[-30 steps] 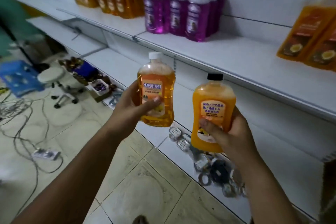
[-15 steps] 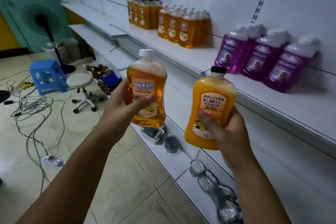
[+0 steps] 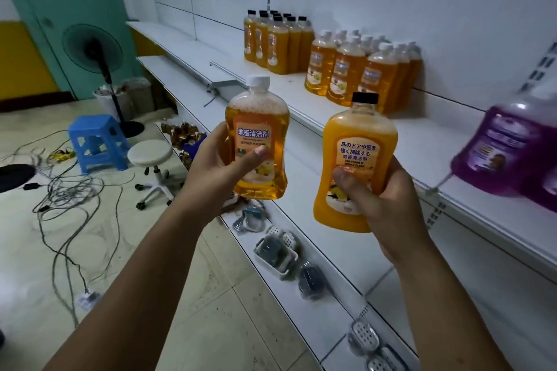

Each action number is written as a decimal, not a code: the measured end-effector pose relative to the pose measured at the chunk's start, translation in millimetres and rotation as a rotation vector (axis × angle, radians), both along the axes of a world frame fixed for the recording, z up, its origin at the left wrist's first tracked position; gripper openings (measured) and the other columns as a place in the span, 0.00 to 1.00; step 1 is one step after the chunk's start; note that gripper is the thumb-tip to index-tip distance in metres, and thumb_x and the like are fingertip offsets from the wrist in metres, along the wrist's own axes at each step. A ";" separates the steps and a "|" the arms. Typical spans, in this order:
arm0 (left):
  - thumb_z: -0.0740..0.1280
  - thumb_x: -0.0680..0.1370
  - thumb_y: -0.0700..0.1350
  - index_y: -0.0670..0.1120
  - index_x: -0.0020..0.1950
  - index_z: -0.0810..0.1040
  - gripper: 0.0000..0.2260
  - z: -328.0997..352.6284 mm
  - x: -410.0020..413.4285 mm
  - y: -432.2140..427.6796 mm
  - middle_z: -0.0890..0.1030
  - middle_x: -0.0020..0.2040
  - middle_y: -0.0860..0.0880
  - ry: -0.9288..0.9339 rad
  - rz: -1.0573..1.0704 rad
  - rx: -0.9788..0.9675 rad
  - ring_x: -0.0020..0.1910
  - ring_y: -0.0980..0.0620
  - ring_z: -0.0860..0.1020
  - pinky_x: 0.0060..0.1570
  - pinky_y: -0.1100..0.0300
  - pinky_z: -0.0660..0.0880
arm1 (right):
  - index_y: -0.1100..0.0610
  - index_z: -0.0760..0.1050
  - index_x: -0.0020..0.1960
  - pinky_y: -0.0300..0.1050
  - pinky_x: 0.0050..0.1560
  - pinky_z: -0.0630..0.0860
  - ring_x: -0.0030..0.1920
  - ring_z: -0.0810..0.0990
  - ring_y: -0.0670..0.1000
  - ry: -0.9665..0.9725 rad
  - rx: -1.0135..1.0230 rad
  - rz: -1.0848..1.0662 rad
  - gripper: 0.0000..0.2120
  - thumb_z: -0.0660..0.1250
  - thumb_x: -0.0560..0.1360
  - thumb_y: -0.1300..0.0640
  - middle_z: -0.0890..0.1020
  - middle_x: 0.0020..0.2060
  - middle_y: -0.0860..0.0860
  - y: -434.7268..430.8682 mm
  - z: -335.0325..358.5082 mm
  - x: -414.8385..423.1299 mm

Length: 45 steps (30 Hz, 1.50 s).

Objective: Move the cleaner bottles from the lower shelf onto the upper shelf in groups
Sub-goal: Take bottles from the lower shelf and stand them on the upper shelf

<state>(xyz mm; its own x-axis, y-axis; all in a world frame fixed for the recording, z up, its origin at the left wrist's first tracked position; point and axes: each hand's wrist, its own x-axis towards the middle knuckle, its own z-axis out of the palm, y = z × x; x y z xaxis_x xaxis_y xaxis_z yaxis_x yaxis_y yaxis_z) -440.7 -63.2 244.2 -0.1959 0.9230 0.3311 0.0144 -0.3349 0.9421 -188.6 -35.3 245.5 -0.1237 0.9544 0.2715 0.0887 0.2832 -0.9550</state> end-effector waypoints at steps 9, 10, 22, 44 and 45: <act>0.75 0.76 0.47 0.49 0.66 0.75 0.20 10.6 -54.9 133.3 0.87 0.55 0.49 0.020 0.075 -0.018 0.56 0.46 0.86 0.49 0.55 0.83 | 0.44 0.78 0.62 0.46 0.53 0.83 0.54 0.86 0.43 0.029 0.054 -0.009 0.29 0.76 0.63 0.38 0.87 0.54 0.39 146.2 22.8 -53.4; 0.75 0.76 0.47 0.49 0.66 0.75 0.20 11.5 -59.5 146.5 0.87 0.55 0.49 0.028 0.063 -0.020 0.56 0.47 0.86 0.50 0.56 0.83 | 0.44 0.77 0.64 0.46 0.54 0.83 0.54 0.86 0.43 0.030 0.057 -0.023 0.30 0.77 0.64 0.38 0.86 0.55 0.40 158.8 24.2 -58.5; 0.77 0.72 0.57 0.51 0.69 0.77 0.27 13.6 -118.3 328.2 0.86 0.60 0.52 0.198 -0.181 0.045 0.60 0.49 0.84 0.58 0.49 0.82 | 0.49 0.79 0.61 0.35 0.47 0.83 0.50 0.87 0.41 -0.006 0.072 -0.357 0.28 0.78 0.63 0.44 0.88 0.50 0.38 248.4 26.1 -105.9; 0.78 0.76 0.47 0.51 0.76 0.72 0.30 16.1 -90.7 471.5 0.82 0.66 0.54 0.303 -0.584 0.168 0.65 0.56 0.80 0.62 0.55 0.81 | 0.43 0.78 0.60 0.43 0.51 0.82 0.51 0.86 0.40 -0.079 0.055 -0.781 0.33 0.76 0.60 0.31 0.87 0.53 0.37 249.9 38.4 -137.6; 0.77 0.76 0.45 0.50 0.76 0.72 0.30 15.3 -87.7 472.5 0.82 0.65 0.53 0.299 -0.589 0.174 0.64 0.56 0.81 0.62 0.56 0.81 | 0.43 0.78 0.61 0.44 0.51 0.82 0.51 0.86 0.41 -0.083 0.054 -0.785 0.33 0.76 0.60 0.31 0.86 0.53 0.37 250.2 38.4 -137.3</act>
